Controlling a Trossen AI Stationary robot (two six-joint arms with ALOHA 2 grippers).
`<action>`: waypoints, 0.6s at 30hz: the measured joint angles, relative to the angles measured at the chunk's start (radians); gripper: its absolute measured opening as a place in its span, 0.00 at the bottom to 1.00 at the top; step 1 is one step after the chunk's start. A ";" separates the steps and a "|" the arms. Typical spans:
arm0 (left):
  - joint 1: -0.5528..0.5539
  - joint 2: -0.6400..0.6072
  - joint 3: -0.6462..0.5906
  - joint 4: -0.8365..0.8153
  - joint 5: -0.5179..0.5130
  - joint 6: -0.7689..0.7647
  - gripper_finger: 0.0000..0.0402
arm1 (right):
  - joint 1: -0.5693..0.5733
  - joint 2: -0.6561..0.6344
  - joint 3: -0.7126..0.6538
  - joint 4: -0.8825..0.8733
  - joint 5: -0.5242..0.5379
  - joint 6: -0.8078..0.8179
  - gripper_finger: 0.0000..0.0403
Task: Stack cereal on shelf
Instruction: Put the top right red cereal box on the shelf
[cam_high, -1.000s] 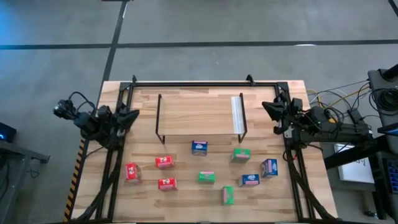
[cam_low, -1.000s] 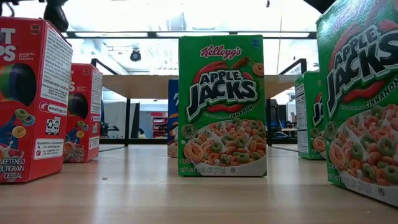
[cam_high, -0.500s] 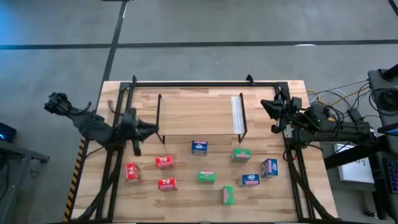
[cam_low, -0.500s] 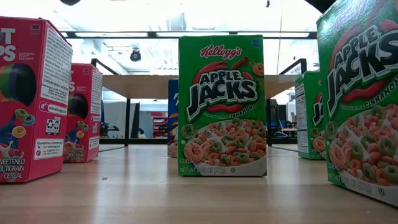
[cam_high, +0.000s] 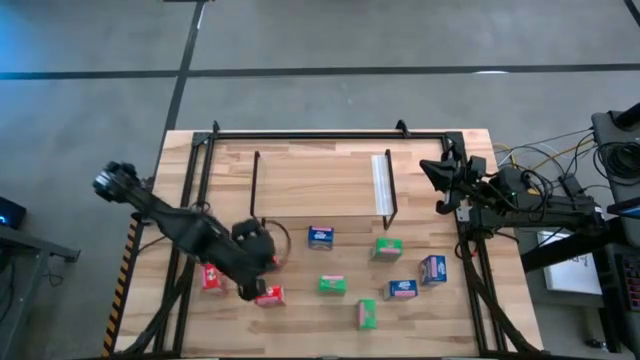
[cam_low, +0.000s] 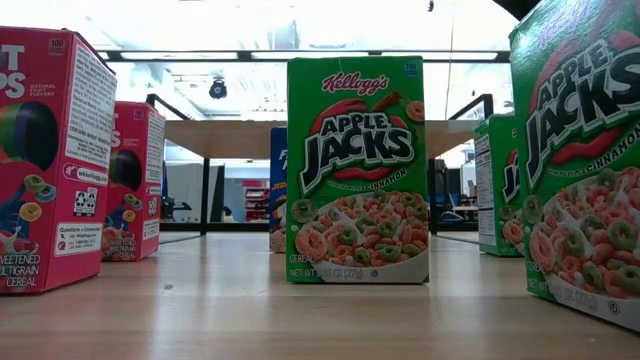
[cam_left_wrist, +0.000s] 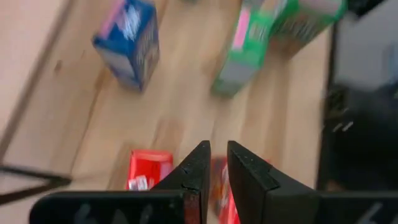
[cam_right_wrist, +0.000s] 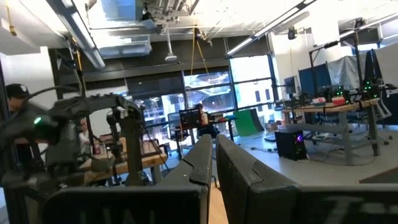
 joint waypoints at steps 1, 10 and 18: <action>-0.005 0.035 0.023 -0.037 0.003 -0.003 0.09 | 0.000 0.000 0.000 0.000 0.000 0.002 0.03; -0.017 0.177 0.098 -0.284 0.004 -0.078 0.14 | 0.000 0.000 -0.001 -0.003 0.000 0.012 0.03; -0.002 0.165 0.076 -0.298 -0.049 -0.079 0.38 | 0.000 0.000 -0.003 -0.021 -0.002 0.023 0.03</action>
